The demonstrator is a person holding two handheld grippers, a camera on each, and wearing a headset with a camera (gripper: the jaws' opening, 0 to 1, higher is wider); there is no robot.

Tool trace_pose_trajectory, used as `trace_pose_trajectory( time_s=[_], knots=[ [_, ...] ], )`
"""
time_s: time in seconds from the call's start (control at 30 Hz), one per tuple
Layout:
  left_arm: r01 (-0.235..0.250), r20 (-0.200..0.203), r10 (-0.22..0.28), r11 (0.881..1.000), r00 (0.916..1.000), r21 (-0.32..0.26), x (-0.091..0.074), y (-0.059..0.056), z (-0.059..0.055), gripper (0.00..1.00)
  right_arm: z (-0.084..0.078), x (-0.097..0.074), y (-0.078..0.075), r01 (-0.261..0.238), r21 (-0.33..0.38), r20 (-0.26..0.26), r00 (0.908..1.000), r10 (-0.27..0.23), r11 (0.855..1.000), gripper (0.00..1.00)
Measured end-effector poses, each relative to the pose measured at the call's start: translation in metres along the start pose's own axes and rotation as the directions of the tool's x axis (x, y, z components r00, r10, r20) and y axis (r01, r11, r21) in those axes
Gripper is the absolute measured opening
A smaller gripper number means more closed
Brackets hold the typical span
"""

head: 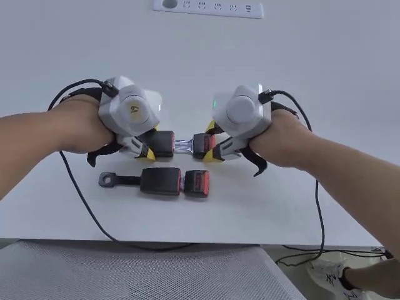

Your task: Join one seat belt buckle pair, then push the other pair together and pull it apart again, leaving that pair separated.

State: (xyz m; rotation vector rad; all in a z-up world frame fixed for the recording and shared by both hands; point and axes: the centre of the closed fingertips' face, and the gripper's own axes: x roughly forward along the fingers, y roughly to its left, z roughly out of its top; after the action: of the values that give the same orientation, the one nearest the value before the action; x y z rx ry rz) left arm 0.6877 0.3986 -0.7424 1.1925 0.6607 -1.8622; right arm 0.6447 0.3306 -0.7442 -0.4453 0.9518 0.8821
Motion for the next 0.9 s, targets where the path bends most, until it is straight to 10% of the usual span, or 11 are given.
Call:
trace_pose_trajectory(
  time_s=[0.9],
  knots=[
    [0.001, 0.014, -0.001, 1.000, 0.9999, 0.008, 0.000, 0.002, 0.000, 0.34, 0.010, 0.005, -0.002, 0.002, -0.010, 0.023, 0.9997, -0.002, 1.000, 0.32]
  ],
)
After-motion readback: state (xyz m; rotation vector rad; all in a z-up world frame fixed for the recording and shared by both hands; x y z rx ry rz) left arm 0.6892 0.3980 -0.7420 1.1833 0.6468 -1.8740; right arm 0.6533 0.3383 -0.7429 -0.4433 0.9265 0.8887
